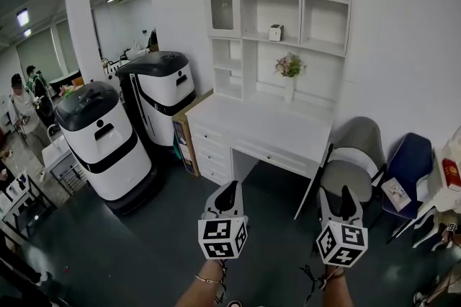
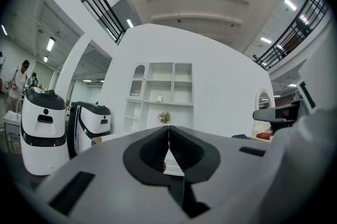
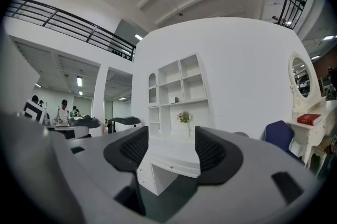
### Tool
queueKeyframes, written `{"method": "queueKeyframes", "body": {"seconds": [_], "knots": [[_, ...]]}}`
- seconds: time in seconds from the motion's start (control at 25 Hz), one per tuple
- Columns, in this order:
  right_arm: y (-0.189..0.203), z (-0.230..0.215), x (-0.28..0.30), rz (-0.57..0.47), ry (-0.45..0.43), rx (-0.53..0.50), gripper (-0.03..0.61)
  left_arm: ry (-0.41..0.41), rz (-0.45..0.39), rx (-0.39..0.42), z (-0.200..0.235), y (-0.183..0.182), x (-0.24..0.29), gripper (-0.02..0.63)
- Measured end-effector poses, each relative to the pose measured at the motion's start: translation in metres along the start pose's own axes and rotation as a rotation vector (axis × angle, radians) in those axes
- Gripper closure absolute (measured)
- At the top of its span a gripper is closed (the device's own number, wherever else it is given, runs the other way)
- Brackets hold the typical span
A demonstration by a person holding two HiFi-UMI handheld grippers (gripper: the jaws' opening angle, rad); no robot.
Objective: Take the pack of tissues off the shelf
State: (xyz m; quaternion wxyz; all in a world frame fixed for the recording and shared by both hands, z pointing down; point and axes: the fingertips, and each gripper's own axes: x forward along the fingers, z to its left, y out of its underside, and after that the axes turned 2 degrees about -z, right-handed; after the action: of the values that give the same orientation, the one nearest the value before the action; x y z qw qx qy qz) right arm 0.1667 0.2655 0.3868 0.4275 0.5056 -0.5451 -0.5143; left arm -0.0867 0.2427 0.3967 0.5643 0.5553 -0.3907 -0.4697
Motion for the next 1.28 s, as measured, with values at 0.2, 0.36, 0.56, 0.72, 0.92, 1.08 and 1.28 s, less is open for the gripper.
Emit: {"method": "queueKeyframes", "body": {"seconds": [0.2,0.36,0.56,0.72,0.92,1.08,1.28], "knots": [[0.007,0.01,0.005,0.002,0.016,0.018,0.235,0.005,0.003,0.005,0.017,-0.001,0.001,0.595],[0.013,0.021,0.011,0.002,0.037,0.032,0.235,0.013,0.007,0.012,0.034,-0.001,0.003,0.595],[0.017,0.035,0.018,-0.003,0.063,0.045,0.238,0.026,0.013,0.024,0.058,-0.002,0.008,0.595],[0.025,0.042,0.022,0.016,0.071,0.039,0.243,0.025,0.025,0.014,0.072,0.002,0.017,0.595],[0.03,0.035,0.037,0.033,0.085,0.038,0.245,0.033,0.039,0.01,0.076,0.01,0.035,0.595],[0.032,0.029,0.059,0.029,0.084,0.039,0.256,0.037,0.047,0.008,0.08,0.017,0.059,0.595],[0.039,0.016,0.103,0.037,0.07,0.048,0.259,0.033,0.05,0.016,0.082,0.023,0.103,0.595]]}}
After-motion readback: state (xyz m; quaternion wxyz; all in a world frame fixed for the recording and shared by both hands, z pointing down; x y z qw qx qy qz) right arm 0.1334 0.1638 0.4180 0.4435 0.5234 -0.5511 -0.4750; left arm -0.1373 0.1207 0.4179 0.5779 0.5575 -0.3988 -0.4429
